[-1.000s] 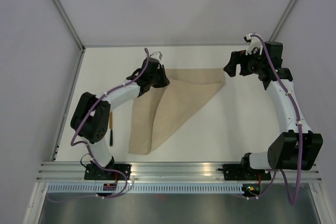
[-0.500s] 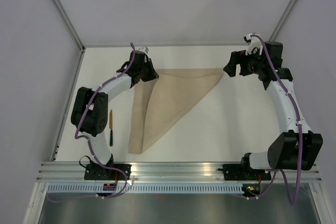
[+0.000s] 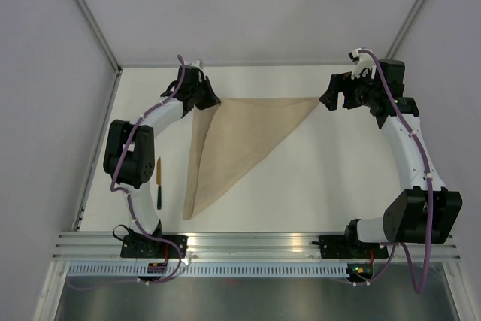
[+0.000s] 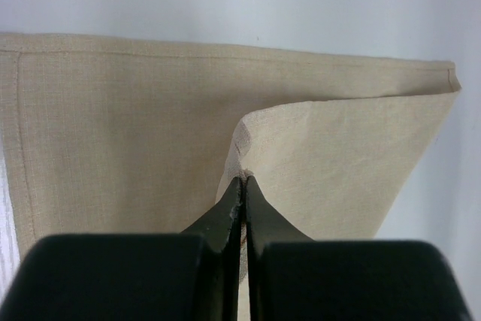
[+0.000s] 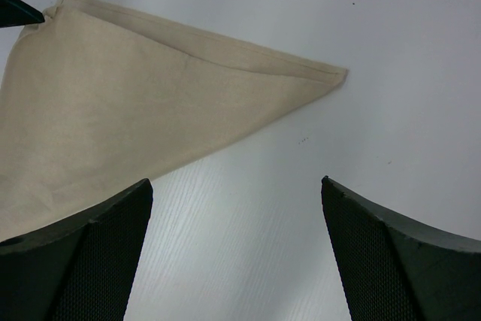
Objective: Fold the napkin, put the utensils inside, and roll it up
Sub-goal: Fold the napkin
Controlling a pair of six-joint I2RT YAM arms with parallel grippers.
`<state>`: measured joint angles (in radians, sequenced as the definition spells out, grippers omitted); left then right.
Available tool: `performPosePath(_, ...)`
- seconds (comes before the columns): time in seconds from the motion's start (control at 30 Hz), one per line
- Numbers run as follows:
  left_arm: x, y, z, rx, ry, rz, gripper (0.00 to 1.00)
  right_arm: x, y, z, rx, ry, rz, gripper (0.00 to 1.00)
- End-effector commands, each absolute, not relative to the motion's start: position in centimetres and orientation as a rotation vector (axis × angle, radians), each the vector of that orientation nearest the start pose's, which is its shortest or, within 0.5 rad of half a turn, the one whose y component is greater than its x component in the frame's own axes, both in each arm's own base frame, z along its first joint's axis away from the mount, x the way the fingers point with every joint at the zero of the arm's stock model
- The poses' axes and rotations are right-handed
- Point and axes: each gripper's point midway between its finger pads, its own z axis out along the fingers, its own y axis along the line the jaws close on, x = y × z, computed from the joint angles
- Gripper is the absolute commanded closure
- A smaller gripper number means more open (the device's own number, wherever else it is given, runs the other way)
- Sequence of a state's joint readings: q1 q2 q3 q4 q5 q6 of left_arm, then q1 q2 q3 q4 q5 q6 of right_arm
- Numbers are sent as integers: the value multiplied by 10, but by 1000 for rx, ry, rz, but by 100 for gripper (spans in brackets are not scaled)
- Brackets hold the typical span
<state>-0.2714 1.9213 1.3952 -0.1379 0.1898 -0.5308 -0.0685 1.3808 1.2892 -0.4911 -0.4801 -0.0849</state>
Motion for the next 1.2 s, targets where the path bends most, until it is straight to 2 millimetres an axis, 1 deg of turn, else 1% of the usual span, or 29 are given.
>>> performPosePath(0.0, 500, -187, 126, -202, 2273, -670, 98, 394, 54, 259, -307, 2066, 434, 2)
performPosePath(0.2, 506, -174, 128, -226, 2264, -666, 98, 394, 54, 256, -308, 2071, 439, 2)
performPosePath(0.63, 518, -162, 134, -240, 2245, -668, 98, 395, 54, 253, -308, 2077, 439, 2)
performPosePath(0.8, 522, -161, 132, -239, 2250, -663, 98, 395, 54, 252, -311, 2079, 435, 2)
performPosePath(1.1, 523, -153, 126, -252, 2261, -647, 98, 396, 53, 249, -309, 2087, 436, 2)
performPosePath(1.17, 524, -154, 127, -247, 2257, -651, 98, 396, 53, 248, -310, 2088, 435, 2)
